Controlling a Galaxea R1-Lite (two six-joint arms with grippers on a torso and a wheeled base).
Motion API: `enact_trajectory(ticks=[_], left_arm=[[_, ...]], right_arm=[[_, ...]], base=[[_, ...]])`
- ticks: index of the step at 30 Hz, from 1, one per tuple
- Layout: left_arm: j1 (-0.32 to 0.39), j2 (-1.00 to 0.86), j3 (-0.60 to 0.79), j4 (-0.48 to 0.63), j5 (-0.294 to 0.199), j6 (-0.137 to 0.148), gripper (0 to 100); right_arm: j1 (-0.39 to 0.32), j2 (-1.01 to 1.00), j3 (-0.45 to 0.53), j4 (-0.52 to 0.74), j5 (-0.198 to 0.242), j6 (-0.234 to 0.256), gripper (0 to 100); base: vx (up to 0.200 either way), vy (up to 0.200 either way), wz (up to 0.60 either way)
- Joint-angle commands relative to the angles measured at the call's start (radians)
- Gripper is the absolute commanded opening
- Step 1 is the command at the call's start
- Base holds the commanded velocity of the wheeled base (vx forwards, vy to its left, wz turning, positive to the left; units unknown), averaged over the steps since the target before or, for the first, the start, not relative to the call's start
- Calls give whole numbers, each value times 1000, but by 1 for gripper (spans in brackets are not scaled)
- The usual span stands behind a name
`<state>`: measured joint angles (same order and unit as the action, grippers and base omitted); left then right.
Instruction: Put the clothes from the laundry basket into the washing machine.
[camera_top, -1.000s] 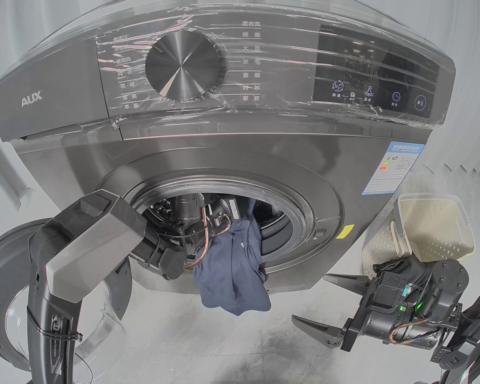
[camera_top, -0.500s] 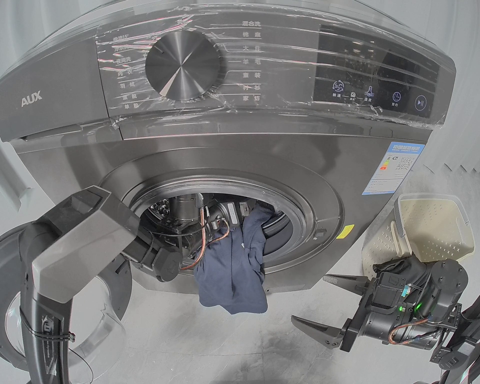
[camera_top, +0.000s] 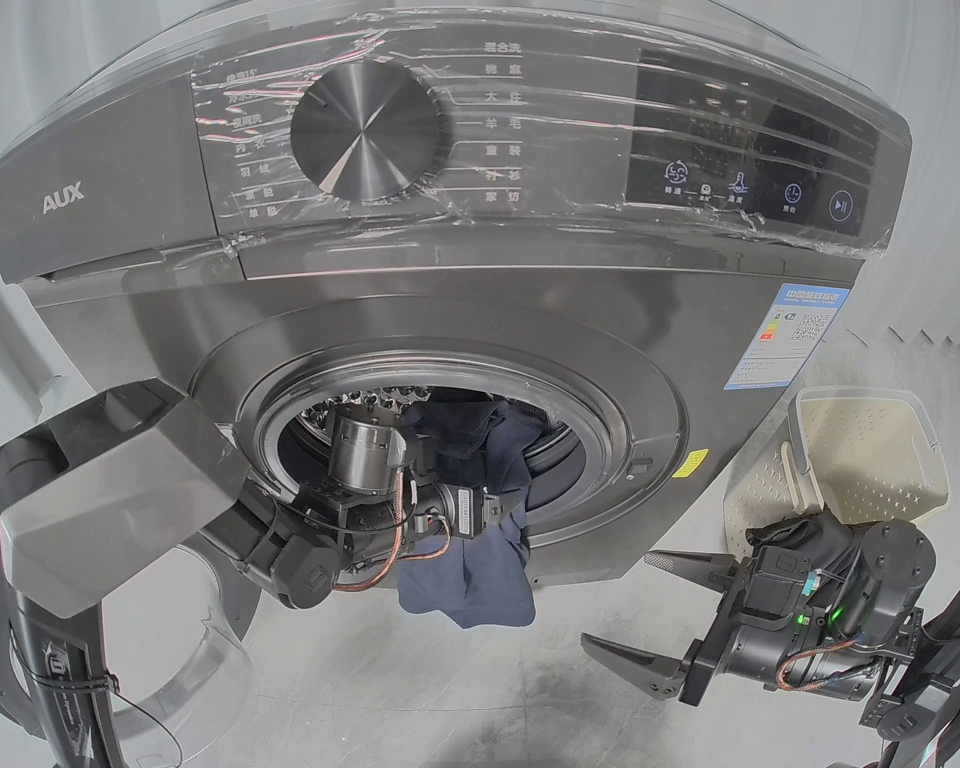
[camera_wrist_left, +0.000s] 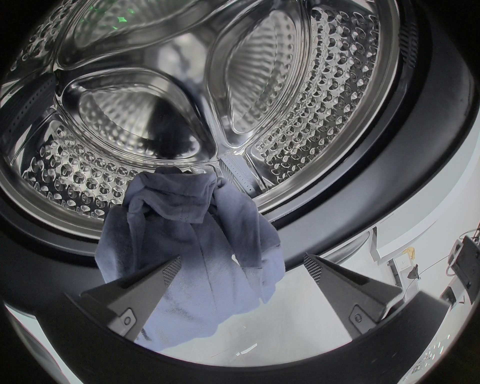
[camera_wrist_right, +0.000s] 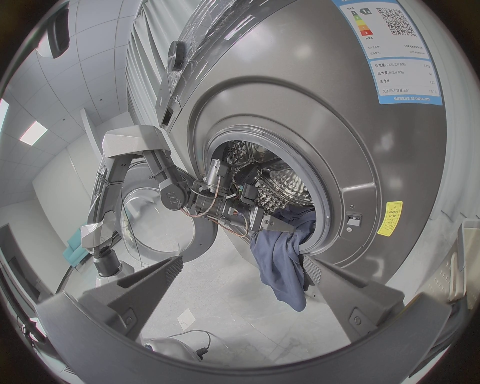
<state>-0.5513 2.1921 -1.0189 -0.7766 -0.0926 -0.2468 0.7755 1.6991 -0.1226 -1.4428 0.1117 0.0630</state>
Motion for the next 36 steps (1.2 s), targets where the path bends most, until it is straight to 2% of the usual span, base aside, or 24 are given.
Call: enact_trajectory(ticks=[1, 3, 4, 11, 14, 15, 16, 26, 33, 34, 36], left_arm=[[1, 40, 8, -20, -1, 6, 100], [-2, 52, 14, -29, -1, 26, 100], [-2, 61, 13, -32, -1, 34, 0], [2, 97, -53, -53, -1, 27, 0], [13, 115, -147, -112, 11, -31, 0], [13, 117, -151, -113, 13, -34, 0], [24, 124, -204, -139, 20, -58, 0], [48, 193, -418, -214, 136, -65, 0], [48, 181, -342, -210, 126, -58, 0], [48, 173, -319, -208, 125, -57, 100], [44, 138, -254, -201, 105, -45, 100]], right_arm=[[1, 1, 0, -1, 0, 0, 100], [1, -1, 0, -1, 0, 0, 100], [1, -1, 0, -1, 0, 0, 100], [1, -1, 0, -1, 0, 0, 100], [2, 1, -2, -1, 0, 0, 100], [2, 1, 0, -1, 0, 0, 100], [4, 1, -2, -1, 0, 0, 100], [7, 2, -2, -2, -1, 1, 100], [7, 4, -2, -2, -1, 1, 100], [7, 4, -2, -2, -1, 1, 100], [7, 4, -2, -2, -1, 1, 100]], base=[[0, 0, 0], [0, 0, 0], [0, 0, 0], [0, 0, 0], [0, 0, 0], [0, 0, 0], [0, 0, 0], [0, 0, 0], [0, 0, 0], [0, 0, 0], [0, 0, 0]])
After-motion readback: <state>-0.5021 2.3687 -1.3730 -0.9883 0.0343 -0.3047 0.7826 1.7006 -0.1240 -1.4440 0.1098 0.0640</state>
